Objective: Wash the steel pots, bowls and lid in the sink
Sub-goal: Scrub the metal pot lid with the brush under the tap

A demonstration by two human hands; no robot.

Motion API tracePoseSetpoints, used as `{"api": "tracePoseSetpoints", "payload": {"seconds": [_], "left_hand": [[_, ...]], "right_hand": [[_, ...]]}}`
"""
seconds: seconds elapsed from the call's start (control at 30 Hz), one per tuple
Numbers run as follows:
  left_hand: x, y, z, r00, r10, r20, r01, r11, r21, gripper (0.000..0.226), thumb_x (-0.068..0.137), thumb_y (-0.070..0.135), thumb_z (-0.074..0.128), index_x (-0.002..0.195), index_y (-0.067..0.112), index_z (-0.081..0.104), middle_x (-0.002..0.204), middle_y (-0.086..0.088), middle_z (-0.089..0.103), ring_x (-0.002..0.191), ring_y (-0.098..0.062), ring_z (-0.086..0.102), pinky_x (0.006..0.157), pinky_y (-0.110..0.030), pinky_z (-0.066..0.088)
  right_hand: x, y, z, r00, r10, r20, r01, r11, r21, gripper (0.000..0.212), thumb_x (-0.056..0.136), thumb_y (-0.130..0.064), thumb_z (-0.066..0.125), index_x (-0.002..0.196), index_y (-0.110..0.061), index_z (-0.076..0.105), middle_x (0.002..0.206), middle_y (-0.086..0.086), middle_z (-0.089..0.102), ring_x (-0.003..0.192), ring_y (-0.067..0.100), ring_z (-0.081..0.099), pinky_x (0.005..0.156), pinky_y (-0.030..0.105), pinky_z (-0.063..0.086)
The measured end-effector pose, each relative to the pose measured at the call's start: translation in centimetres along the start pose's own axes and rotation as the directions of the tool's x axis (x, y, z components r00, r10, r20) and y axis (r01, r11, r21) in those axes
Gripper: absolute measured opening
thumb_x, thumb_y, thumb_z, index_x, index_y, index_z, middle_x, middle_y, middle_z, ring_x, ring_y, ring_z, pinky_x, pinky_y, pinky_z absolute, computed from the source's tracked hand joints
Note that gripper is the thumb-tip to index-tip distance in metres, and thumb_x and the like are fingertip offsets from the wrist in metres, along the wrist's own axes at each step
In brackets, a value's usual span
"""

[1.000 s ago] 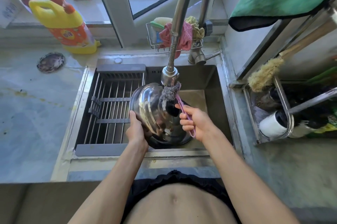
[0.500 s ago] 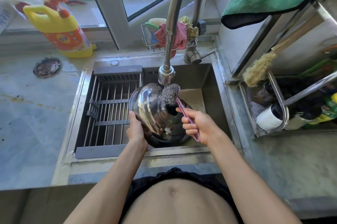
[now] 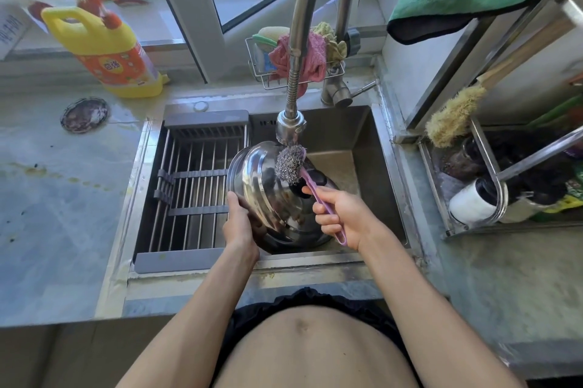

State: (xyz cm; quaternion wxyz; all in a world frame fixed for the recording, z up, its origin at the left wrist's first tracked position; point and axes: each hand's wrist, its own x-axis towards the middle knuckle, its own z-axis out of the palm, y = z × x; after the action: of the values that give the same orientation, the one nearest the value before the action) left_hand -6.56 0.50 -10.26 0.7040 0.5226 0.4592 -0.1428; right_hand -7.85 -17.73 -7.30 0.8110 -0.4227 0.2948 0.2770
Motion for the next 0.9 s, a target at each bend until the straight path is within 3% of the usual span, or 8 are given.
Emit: {"api": "tracePoseSetpoints", "payload": {"seconds": [0.17, 0.27, 0.37, 0.43, 0.53, 0.67, 0.8, 0.9], "left_hand": [[0.2, -0.1, 0.0, 1.0, -0.001, -0.005, 0.001, 1.0, 0.002, 0.06, 0.096, 0.071, 0.047, 0.094, 0.016, 0.07, 0.086, -0.006, 0.075, 0.082, -0.022, 0.071, 0.069, -0.036, 0.055], [0.3, -0.2, 0.1, 1.0, 0.002, -0.003, -0.002, 1.0, 0.008, 0.059, 0.096, 0.07, 0.048, 0.097, 0.016, 0.07, 0.088, -0.005, 0.075, 0.083, -0.022, 0.071, 0.072, -0.036, 0.056], [0.2, -0.3, 0.4, 0.999, -0.002, -0.032, 0.003, 1.0, 0.018, 0.063, 0.093, 0.07, 0.052, 0.107, 0.011, 0.068, 0.096, -0.007, 0.075, 0.087, -0.023, 0.071, 0.07, -0.035, 0.055], [0.0, -0.3, 0.7, 0.998, -0.017, -0.062, 0.017, 1.0, 0.005, 0.064, 0.092, 0.069, 0.054, 0.116, 0.011, 0.063, 0.102, -0.01, 0.073, 0.09, -0.025, 0.07, 0.066, -0.034, 0.053], [-0.2, -0.1, 1.1, 0.995, -0.033, -0.098, 0.032, 0.999, -0.018, 0.065, 0.09, 0.068, 0.055, 0.117, 0.009, 0.061, 0.101, -0.012, 0.072, 0.088, -0.027, 0.069, 0.066, -0.034, 0.054], [-0.3, -0.2, 1.9, 0.992, -0.023, -0.125, 0.02, 0.999, -0.027, 0.059, 0.085, 0.064, 0.06, 0.106, 0.01, 0.068, 0.096, -0.011, 0.076, 0.088, -0.029, 0.073, 0.078, -0.041, 0.061], [-0.2, 0.2, 3.0, 0.99, -0.027, -0.141, 0.019, 0.998, -0.059, 0.05, 0.085, 0.06, 0.062, 0.098, 0.011, 0.066, 0.095, -0.01, 0.075, 0.088, -0.028, 0.073, 0.069, -0.035, 0.059], [-0.4, 0.4, 3.6, 0.99, -0.04, -0.138, 0.028, 0.995, -0.092, 0.042, 0.087, 0.057, 0.062, 0.09, 0.015, 0.063, 0.093, -0.007, 0.073, 0.084, -0.025, 0.071, 0.064, -0.032, 0.057]], "right_hand": [[-1.3, 0.4, -0.9, 0.993, -0.072, -0.094, 0.06, 0.99, -0.125, 0.027, 0.105, -0.02, 0.043, 0.122, -0.008, 0.061, 0.061, 0.002, 0.044, 0.039, 0.006, 0.028, 0.032, 0.017, 0.02], [-0.8, 0.3, -0.5, 0.939, -0.291, -0.182, 0.187, 0.88, -0.437, 0.025, 0.103, -0.026, 0.049, 0.12, -0.02, 0.067, 0.059, -0.001, 0.047, 0.04, 0.007, 0.031, 0.036, 0.02, 0.022], [0.0, 0.2, 0.7, 0.814, -0.581, -0.016, 0.279, 0.415, -0.866, 0.023, 0.1, -0.03, 0.051, 0.104, -0.027, 0.074, 0.061, -0.005, 0.059, 0.055, 0.013, 0.053, 0.054, 0.026, 0.038], [0.7, 0.0, 1.8, 0.769, -0.63, 0.104, 0.237, 0.13, -0.963, 0.026, 0.099, -0.033, 0.047, 0.101, -0.026, 0.071, 0.076, 0.002, 0.067, 0.072, 0.024, 0.062, 0.062, 0.034, 0.049], [1.4, -2.1, 2.8, 0.749, -0.649, 0.135, 0.122, -0.065, -0.99, 0.028, 0.102, -0.033, 0.041, 0.105, -0.02, 0.065, 0.085, 0.009, 0.065, 0.078, 0.033, 0.063, 0.061, 0.039, 0.049], [1.9, -5.7, 2.2, 0.736, -0.676, 0.017, -0.044, -0.073, -0.996, 0.023, 0.102, -0.021, 0.042, 0.109, -0.011, 0.062, 0.093, 0.012, 0.064, 0.088, 0.034, 0.065, 0.063, 0.036, 0.041], [0.9, -4.7, 3.1, 0.775, -0.609, 0.172, 0.059, -0.202, -0.978, 0.024, 0.1, -0.019, 0.043, 0.112, -0.012, 0.062, 0.096, 0.015, 0.067, 0.086, 0.037, 0.066, 0.062, 0.036, 0.041], [1.7, -6.4, 2.4, 0.788, -0.607, 0.107, 0.017, -0.152, -0.988, 0.023, 0.099, -0.019, 0.045, 0.113, -0.013, 0.063, 0.089, 0.01, 0.064, 0.082, 0.033, 0.066, 0.061, 0.036, 0.042]]}}
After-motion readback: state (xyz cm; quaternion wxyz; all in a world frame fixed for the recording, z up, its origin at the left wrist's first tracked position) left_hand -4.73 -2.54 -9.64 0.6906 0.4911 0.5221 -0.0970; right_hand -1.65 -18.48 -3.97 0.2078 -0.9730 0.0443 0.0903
